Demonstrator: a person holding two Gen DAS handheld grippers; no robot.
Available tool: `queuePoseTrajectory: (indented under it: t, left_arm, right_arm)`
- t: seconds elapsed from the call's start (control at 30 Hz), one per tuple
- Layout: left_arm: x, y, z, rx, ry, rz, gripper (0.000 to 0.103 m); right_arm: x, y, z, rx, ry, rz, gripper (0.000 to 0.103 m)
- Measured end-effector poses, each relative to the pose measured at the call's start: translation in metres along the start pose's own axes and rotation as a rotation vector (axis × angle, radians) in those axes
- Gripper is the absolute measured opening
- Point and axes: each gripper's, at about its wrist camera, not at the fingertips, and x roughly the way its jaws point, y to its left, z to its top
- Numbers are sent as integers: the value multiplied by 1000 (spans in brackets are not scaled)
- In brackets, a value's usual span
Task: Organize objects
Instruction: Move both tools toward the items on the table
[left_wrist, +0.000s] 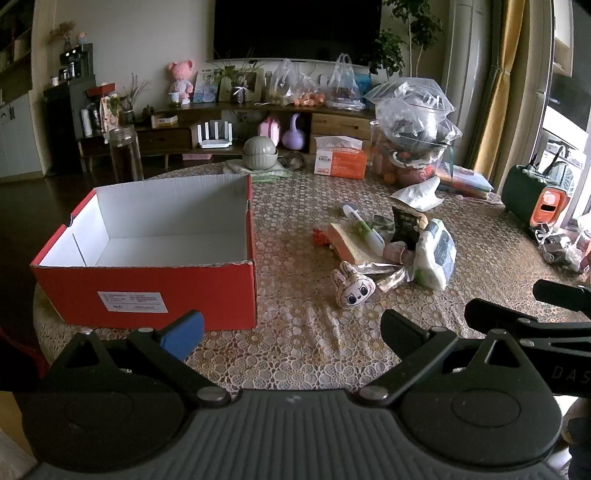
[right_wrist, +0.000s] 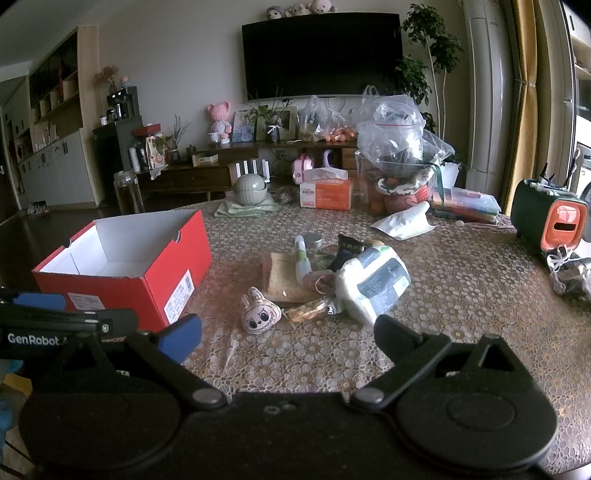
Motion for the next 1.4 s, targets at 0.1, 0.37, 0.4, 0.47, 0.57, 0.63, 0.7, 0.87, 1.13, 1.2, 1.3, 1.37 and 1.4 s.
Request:
queuePoseTrajectory:
  t: [0.1,0.37,0.4,0.47,0.57,0.63,0.7,0.87,1.13,1.2,1.3,1.37,1.4]
  left_arm:
    - [0,0,0,2,-2,1,102]
    - [-2,-1,2,4,-13,1,102]
    - [-4,-1,2,6,-23,3,102]
    - [-6,-2,2,14,-43,4,102]
    - [-7,-4,3,30,-53,1,102]
    - [-8,-4,2,31,-53,-1,102]
    - [-8,-4,3,29,-54,1,102]
    - [-7,-4,3,29,-50,-5,102]
    - [-1,-5,2,27,-37,-17,102]
    - [2,-5,3,30,-32,-22,102]
    - [10,-8,4,47,-13,-47,102]
    - [16,-10,3,57,4,-74,102]
    - [19,-12,3,65,12,-85,102]
  right_arm:
    - [0,0,0,0,1,-1,100]
    - [1,0,0,0,-1,-3,100]
    - [0,0,0,1,-5,-2,100]
    - [-2,0,1,3,-17,0,100]
    - [-5,-3,4,0,-26,0,100]
    - [-5,-2,4,0,-27,1,100]
    - [-6,-2,4,0,-31,0,100]
    - [-5,-2,3,2,-33,1,100]
    - [-3,-5,1,14,-29,19,100]
    - [-2,-5,1,14,-29,16,101]
    - [2,-11,3,16,-27,4,101]
    - [7,-18,6,26,-18,-7,101]
    - [11,-22,7,26,-12,-15,101]
